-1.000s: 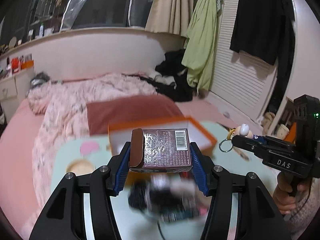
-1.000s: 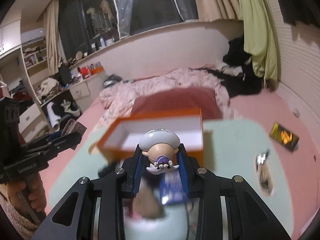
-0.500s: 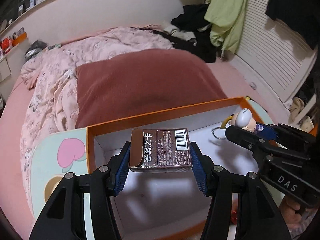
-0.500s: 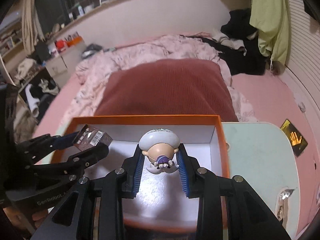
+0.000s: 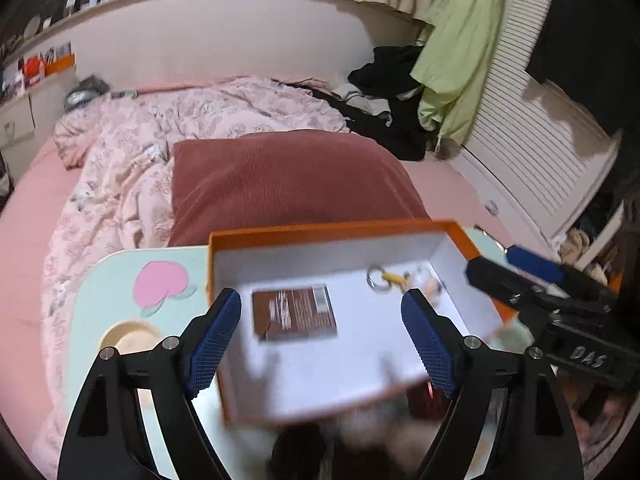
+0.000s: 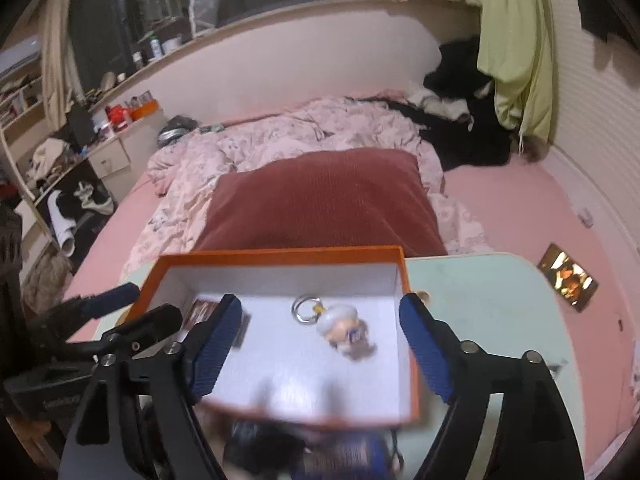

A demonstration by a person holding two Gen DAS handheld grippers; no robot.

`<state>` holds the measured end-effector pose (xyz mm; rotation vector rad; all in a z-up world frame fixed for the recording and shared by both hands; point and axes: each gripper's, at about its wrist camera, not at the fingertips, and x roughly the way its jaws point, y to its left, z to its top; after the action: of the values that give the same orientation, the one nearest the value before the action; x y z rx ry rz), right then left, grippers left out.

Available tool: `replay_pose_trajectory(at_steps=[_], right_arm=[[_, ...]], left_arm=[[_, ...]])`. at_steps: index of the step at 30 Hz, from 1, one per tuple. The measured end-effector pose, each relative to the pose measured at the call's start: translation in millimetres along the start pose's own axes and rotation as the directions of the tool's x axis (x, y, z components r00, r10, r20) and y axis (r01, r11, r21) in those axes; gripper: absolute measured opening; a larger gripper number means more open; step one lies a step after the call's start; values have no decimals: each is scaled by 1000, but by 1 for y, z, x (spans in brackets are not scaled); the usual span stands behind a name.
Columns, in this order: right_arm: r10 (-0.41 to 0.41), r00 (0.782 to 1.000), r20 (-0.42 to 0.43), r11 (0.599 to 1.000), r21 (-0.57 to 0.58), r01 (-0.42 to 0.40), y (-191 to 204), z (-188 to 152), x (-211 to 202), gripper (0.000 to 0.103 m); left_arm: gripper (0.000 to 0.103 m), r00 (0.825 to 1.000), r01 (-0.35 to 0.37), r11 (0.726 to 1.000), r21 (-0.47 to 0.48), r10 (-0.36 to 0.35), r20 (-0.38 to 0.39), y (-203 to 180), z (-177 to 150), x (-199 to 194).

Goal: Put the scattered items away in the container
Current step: 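Drop the card box into the orange box with left tool while right tool drops the white figurine in, then grasp the green toy car on the table with the left tool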

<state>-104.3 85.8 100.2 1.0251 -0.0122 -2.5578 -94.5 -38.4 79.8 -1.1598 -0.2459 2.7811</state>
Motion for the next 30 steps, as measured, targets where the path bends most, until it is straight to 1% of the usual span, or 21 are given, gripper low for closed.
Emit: replay_pose_trajectory(at_steps=[1, 3, 5, 8, 9, 10, 12, 14, 15, 16, 17, 18, 19, 20, 22, 24, 30], right_arm=[[0, 1000, 12, 1000, -11, 0, 2, -9, -15, 84], [13, 1000, 6, 1000, -24, -13, 4, -27, -32, 92], [21, 999, -25, 999, -40, -22, 5, -47, -43, 92], [24, 997, -73, 995, -91, -30, 9, -86, -54, 92], [12, 997, -82, 993, -117, -21, 12, -98, -57, 92], [-16, 997, -81, 990, -144, 4, 14, -110, -59, 92], [-85, 993, -76, 982, -174, 71, 16, -131, -61, 92], [-101, 990, -97, 977, -197, 80, 20, -151, -59, 92], [-104, 988, -116, 976, -205, 78, 21, -160, -56, 92], [-106, 986, -125, 975, -206, 79, 22, -166, -55, 92], [-111, 985, -135, 975, -205, 82, 22, -171, -52, 92], [-102, 985, -136, 978, -194, 75, 21, -175, -51, 97], [-89, 985, -144, 983, -175, 63, 18, -176, -49, 100], [-78, 985, -156, 986, -156, 53, 13, -176, -47, 103], [-77, 985, -152, 989, -139, 55, 5, -176, -44, 103], [-78, 987, -138, 988, -143, 58, 6, -177, -45, 103], [-77, 988, -133, 987, -149, 57, 11, -178, -46, 103]], left_arm=[[82, 1000, 2, 1000, 13, -2, 10, -3, -6, -8], [82, 1000, 8, 1000, 29, -8, 23, -10, -28, -28], [83, 999, 25, 999, 23, -25, 19, -13, -51, -41], [83, 995, 98, 995, 18, -98, -27, -18, -95, -51], [83, 994, 98, 995, 10, -98, -41, -19, -107, -52], [83, 995, 81, 997, 8, -80, -54, -20, -120, -53], [83, 998, 27, 999, 35, -25, -61, -24, -138, -53], [83, 998, -28, 997, 70, 31, -50, -27, -152, -53], [83, 997, -40, 996, 83, 45, -60, -28, -156, -50], [86, 996, -40, 995, 88, 47, -74, -28, -158, -46], [89, 996, -58, 992, 110, 65, -65, -31, -159, -45], [89, 993, -86, 988, 129, 95, -66, -35, -160, -43], [92, 990, -115, 982, 150, 125, -62, -39, -161, -41], [97, 989, -129, 981, 144, 139, -60, -40, -162, -41], [103, 988, -127, 985, 119, 137, -75, -34, -160, -40], [103, 988, -128, 985, 119, 137, -72, -33, -159, -40], [103, 988, -127, 985, 120, 136, -69, -31, -161, -41]])
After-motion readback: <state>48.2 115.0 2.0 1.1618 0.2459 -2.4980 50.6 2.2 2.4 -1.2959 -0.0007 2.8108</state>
